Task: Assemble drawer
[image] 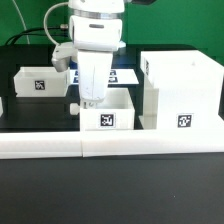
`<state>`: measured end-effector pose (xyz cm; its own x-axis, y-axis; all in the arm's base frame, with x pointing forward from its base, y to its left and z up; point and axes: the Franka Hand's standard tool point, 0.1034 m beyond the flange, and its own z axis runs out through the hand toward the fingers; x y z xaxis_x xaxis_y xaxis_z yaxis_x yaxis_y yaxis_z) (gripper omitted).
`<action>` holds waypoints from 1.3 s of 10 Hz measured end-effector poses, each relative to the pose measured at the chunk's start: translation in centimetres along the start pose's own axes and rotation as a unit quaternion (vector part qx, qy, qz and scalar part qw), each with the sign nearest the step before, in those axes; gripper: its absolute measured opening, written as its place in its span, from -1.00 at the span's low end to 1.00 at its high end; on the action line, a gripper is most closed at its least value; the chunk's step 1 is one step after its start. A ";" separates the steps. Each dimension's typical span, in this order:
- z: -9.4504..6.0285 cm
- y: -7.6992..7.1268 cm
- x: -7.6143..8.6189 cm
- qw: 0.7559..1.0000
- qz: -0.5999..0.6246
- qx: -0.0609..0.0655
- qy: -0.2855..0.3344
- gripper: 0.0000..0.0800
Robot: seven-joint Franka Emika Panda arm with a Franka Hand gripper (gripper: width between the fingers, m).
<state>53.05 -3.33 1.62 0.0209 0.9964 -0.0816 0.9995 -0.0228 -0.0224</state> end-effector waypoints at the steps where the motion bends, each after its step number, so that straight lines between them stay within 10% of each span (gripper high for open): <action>1: 0.0 0.1 -0.1 1.000 0.001 -0.007 0.000 -0.89; 13: -0.1 1.1 1.7 1.000 0.027 -0.014 0.004 -0.89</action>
Offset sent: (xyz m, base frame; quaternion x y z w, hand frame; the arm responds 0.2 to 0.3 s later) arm 0.0079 0.0141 0.0006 -0.0078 0.0074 0.0061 0.9999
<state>54.22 -1.64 1.54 0.0743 0.9945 -0.0732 0.9972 -0.0737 0.0105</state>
